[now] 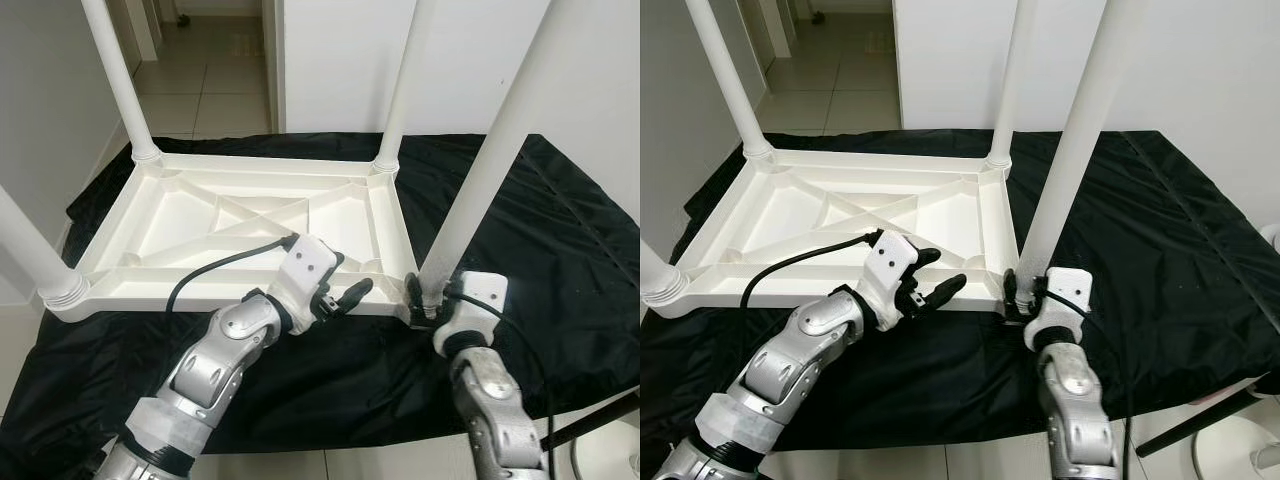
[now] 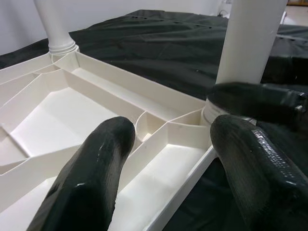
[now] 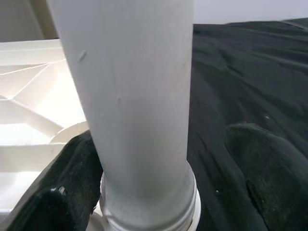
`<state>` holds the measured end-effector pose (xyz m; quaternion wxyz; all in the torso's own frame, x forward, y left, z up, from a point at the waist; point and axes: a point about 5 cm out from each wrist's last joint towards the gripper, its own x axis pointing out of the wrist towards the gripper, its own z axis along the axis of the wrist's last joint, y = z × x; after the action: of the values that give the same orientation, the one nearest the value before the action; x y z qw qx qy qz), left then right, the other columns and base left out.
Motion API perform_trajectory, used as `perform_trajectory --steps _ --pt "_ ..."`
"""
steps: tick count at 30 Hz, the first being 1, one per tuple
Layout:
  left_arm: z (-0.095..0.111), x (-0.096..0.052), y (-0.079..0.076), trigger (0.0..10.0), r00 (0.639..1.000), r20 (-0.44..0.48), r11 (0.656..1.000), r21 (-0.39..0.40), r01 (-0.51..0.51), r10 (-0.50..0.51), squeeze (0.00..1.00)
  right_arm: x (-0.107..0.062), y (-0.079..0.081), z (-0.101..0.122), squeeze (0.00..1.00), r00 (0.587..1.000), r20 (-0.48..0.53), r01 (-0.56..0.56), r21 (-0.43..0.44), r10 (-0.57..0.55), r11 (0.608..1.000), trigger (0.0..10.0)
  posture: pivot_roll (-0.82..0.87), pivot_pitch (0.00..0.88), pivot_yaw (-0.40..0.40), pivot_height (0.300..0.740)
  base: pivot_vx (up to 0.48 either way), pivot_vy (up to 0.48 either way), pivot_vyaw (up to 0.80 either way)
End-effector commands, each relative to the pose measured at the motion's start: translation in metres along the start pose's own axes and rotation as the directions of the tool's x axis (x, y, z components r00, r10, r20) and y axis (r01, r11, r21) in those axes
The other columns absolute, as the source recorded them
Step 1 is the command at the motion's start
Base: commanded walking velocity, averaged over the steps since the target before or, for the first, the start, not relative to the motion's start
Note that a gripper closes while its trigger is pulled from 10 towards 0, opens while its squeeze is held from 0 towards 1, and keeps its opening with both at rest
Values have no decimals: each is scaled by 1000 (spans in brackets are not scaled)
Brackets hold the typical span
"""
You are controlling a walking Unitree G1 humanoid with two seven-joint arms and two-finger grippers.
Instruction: Building children table
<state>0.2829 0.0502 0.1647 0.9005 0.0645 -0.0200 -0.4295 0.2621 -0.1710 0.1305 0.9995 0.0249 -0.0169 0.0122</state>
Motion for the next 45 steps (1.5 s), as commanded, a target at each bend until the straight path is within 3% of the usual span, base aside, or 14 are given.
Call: perform_trajectory --steps 1,4,10,12,19,21,22,23,24,25,39,40,41,45 --pt "2 -1 -4 10000 995 2 995 7 100 -100 0 1 -1 2 0 998 11 -60 -8 60 998 10000 -99 0 -15 740 0 0 0" --pt "3 1 2 10000 997 -2 996 28 82 -82 0 4 -7 3 0 993 16 -112 -58 113 992 10000 -101 0 3 740 0 0 0" --pt "6 2 4 10000 996 11 996 20 90 -90 0 6 -9 4 0 985 21 -172 -73 174 982 10000 -111 0 3 740 0 0 0" --pt "4 4 4 10000 995 5 995 21 97 -97 0 9 -11 5 0 964 11 -261 -107 264 959 10000 -123 0 23 740 0 0 0" --pt "6 5 2 10000 992 10 992 27 122 -123 0 15 -13 6 0 936 -8 -349 -153 352 924 10000 -120 0 19 740 0 0 0" --pt "5 2 2 10000 991 5 990 33 135 -135 0 25 -15 6 0 908 -35 -417 -200 418 887 10000 -116 0 22 740 0 0 0" --pt "5 2 1 10000 990 5 990 32 138 -138 0 27 -15 5 0 903 -44 -427 -209 428 879 8941 -111 0 19 740 0 0 0" --pt "5 2 1 10000 990 5 990 32 138 -138 0 27 -15 5 0 903 -44 -427 -209 428 879 8941 -111 0 19 740 0 0 0" --pt "5 1 1 10000 990 6 989 35 142 -142 0 27 -16 4 0 901 -46 -431 -217 432 876 7020 -107 0 13 740 0 0 0" --pt "5 0 0 10000 989 5 989 36 145 -145 0 28 -15 4 0 900 -46 -432 -214 433 876 0 -107 0 12 740 0 0 0" --pt "4 -1 0 10000 990 9 990 34 139 -139 0 26 -14 0 0 907 -18 -419 -163 421 893 0 -102 0 0 740 0 0 0" --pt "4 -2 0 10000 991 9 990 33 136 -136 0 25 -13 0 0 913 -10 -405 -148 408 902 4667 -103 0 1 740 0 0 0" --pt "3 -2 0 10000 991 8 991 32 134 -134 0 25 -11 -1 0 921 -5 -386 -132 389 913 10000 -106 0 1 740 0 0 0" --pt "3 -1 0 10000 991 8 991 30 131 -131 0 24 -9 -3 0 935 -3 -352 -117 354 929 10000 -106 0 1 740 0 0 0"
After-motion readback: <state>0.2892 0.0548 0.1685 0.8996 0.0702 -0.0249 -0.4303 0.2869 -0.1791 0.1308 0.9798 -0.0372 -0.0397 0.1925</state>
